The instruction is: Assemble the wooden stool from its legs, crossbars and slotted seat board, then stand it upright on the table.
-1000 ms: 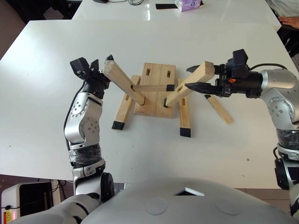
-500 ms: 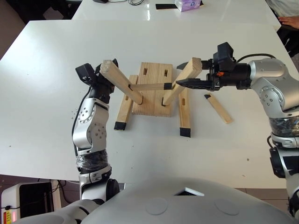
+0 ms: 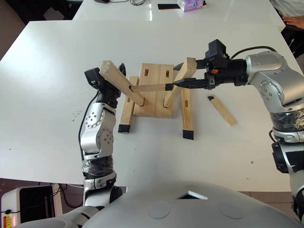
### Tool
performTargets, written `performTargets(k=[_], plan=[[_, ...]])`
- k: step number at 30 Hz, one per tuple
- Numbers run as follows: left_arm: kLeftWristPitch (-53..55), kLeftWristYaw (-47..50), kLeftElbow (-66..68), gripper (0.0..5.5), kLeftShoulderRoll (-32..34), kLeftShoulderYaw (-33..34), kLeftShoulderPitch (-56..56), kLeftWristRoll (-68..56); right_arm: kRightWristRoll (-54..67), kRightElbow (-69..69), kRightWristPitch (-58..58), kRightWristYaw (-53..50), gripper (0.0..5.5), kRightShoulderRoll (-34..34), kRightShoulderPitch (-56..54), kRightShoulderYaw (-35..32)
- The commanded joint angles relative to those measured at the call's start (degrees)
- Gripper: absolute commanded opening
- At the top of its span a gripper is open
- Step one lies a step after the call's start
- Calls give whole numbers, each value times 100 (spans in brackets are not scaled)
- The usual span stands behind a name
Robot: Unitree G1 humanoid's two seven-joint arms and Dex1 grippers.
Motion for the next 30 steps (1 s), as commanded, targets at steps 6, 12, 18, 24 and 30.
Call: performTargets(k=[6,12,18,24,30], plan=[[-98,-99,-86,331,-170,-787,235,465,-581,-218,489,-96,204,-225,93,590],[-175,-141,165,331,14,-653,41,650,-742,-67,510,-367,204,-87,35,638],[-354,-111,405,331,66,-598,-198,795,-695,-86,647,-687,204,5,100,548],[-11,532,399,331,424,1111,-359,123,-698,34,630,-782,204,9,-39,499],[856,822,-1807,304,769,1697,-789,-1527,-679,-41,633,-810,204,-83,46,413]])
